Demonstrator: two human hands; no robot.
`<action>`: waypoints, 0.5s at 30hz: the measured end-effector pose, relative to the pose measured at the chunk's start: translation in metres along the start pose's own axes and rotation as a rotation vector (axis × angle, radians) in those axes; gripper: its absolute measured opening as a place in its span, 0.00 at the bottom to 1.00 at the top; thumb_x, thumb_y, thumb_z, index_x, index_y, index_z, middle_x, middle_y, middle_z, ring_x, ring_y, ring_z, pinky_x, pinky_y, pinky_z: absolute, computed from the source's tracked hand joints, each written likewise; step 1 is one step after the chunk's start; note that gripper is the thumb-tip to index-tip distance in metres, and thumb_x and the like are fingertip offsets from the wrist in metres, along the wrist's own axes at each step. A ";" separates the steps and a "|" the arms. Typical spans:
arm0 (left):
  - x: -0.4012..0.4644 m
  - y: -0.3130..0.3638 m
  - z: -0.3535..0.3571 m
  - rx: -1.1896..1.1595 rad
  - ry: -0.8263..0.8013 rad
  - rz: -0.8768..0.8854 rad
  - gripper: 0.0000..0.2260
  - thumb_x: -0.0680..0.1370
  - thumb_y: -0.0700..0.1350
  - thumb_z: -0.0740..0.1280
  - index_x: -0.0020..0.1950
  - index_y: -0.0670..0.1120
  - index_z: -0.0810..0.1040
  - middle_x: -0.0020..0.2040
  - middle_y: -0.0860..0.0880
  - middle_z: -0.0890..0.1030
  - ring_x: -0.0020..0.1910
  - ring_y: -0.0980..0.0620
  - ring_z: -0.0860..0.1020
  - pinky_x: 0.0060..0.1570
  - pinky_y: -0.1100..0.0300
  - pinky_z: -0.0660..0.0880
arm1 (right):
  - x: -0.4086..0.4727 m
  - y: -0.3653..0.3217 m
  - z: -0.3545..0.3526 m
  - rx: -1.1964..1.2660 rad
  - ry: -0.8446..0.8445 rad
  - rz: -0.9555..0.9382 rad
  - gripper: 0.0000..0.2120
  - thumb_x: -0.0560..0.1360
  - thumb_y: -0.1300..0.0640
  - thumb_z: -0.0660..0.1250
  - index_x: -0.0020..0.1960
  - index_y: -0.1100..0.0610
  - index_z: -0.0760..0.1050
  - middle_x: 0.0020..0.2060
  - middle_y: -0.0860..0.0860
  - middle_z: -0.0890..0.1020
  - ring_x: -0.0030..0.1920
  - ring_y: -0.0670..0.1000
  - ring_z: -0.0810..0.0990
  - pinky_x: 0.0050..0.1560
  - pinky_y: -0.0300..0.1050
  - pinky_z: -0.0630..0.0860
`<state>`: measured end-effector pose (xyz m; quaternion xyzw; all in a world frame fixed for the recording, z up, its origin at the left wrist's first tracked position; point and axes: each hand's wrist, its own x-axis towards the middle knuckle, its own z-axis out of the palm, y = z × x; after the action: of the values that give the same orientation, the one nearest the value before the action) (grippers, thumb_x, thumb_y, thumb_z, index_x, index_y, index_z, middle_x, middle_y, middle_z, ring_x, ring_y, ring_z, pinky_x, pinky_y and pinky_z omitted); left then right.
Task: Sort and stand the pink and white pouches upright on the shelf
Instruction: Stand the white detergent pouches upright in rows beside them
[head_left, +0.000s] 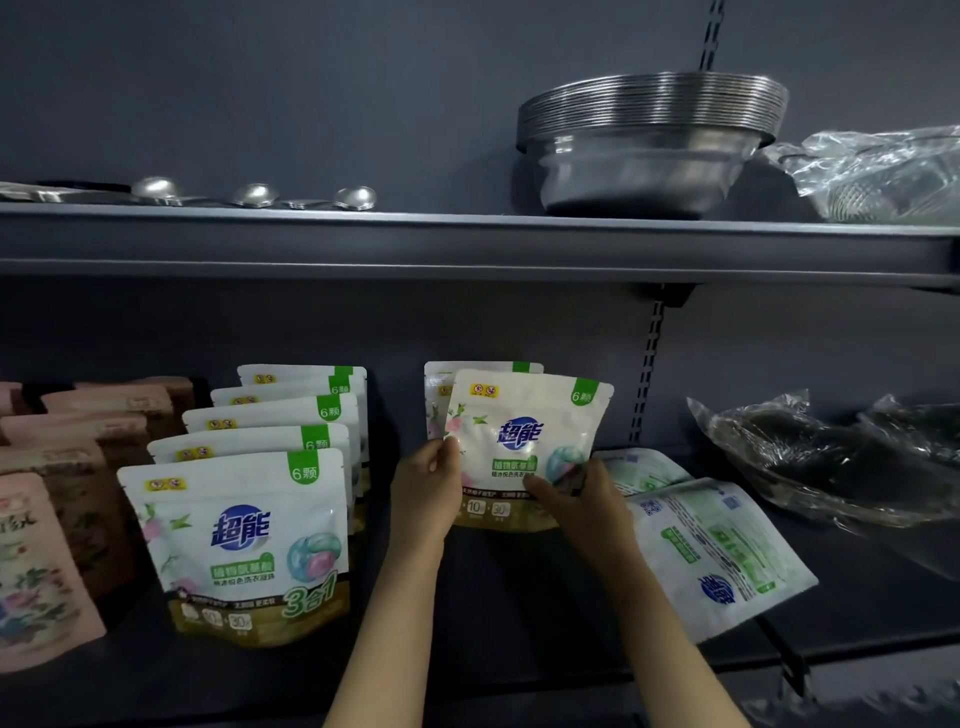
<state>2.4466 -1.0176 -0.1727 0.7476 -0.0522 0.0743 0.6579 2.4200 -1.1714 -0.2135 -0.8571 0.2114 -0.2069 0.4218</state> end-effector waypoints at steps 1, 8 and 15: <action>0.002 -0.003 0.001 0.021 0.010 0.004 0.12 0.81 0.48 0.57 0.54 0.45 0.78 0.36 0.57 0.73 0.36 0.61 0.72 0.37 0.66 0.70 | -0.001 -0.003 0.002 -0.059 0.026 0.016 0.28 0.68 0.40 0.71 0.57 0.58 0.69 0.55 0.54 0.79 0.57 0.58 0.77 0.59 0.56 0.73; 0.017 -0.023 -0.005 0.012 0.071 -0.058 0.11 0.81 0.48 0.55 0.51 0.47 0.75 0.43 0.50 0.78 0.39 0.58 0.74 0.35 0.64 0.70 | 0.000 -0.018 0.012 -0.090 -0.014 -0.015 0.27 0.69 0.42 0.71 0.58 0.58 0.69 0.57 0.54 0.78 0.57 0.56 0.76 0.55 0.49 0.74; 0.034 -0.050 -0.002 0.016 0.063 -0.145 0.14 0.81 0.48 0.53 0.43 0.45 0.74 0.48 0.42 0.79 0.45 0.46 0.77 0.48 0.54 0.74 | 0.003 -0.017 0.027 -0.013 -0.081 0.004 0.27 0.71 0.47 0.71 0.62 0.60 0.67 0.60 0.55 0.76 0.59 0.53 0.75 0.49 0.40 0.70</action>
<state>2.4885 -1.0084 -0.2149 0.7521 0.0234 0.0503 0.6567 2.4403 -1.1467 -0.2145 -0.8671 0.1973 -0.1697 0.4248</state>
